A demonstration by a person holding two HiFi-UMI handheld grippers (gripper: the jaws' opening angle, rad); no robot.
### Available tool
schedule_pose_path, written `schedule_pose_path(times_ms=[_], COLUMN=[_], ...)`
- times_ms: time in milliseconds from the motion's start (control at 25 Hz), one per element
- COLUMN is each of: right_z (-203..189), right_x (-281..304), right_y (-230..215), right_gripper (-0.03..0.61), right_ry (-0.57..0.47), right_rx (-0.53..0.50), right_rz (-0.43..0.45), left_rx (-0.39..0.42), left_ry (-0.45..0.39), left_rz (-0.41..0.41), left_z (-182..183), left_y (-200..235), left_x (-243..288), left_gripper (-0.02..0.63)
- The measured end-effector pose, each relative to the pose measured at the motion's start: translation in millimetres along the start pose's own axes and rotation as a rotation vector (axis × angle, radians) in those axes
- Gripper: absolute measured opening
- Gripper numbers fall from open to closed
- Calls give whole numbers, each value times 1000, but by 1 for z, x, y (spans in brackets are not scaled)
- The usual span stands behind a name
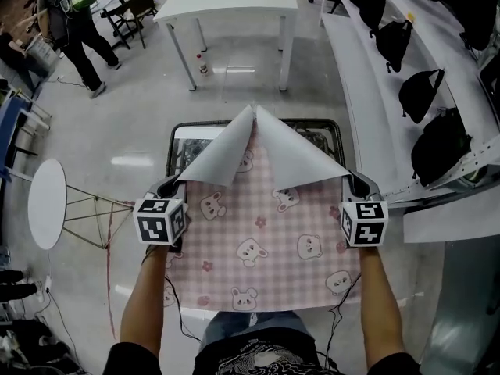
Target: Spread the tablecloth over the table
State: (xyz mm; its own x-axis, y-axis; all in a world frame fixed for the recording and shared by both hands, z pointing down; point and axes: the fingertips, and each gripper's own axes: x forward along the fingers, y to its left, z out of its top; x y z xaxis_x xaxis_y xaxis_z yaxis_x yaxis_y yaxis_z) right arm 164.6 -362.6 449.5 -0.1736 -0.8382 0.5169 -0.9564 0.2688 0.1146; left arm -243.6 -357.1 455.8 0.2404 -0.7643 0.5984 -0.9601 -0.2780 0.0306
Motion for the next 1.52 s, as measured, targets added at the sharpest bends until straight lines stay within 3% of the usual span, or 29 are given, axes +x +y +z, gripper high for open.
schedule_pose_path(times_ms=[240,640,880,1000,1120,1360,1520], right_z=[-41,-69,-71,-74,-76,-79,-68], right_x=[4,17,17,16,17,15,15], right_y=[17,38,39,42,45,62,71], right_gripper=[8,17,34,90,204,390,413], right_ry=[75,128,123,139,151,168,144], right_rx=[-104,-297,-293,-286,-273,-232,-276], right_rz=[-25,-85,-91,-73,-42,40,60], left_rx=[-6,92,112,104,107,115,135], left_ry=[57,49,60,55,49,23,16], left_rz=[-36,-16,-6,-23,-40,-100,-122], left_z=[-58,-79,-82,-81,-74,-60,-55], left_y=[-16,-22,-20,-23,-29,-47,-57], left_x=[18,39,40,39,36,32,31], left_gripper=[10,34,69,200,295,413,419])
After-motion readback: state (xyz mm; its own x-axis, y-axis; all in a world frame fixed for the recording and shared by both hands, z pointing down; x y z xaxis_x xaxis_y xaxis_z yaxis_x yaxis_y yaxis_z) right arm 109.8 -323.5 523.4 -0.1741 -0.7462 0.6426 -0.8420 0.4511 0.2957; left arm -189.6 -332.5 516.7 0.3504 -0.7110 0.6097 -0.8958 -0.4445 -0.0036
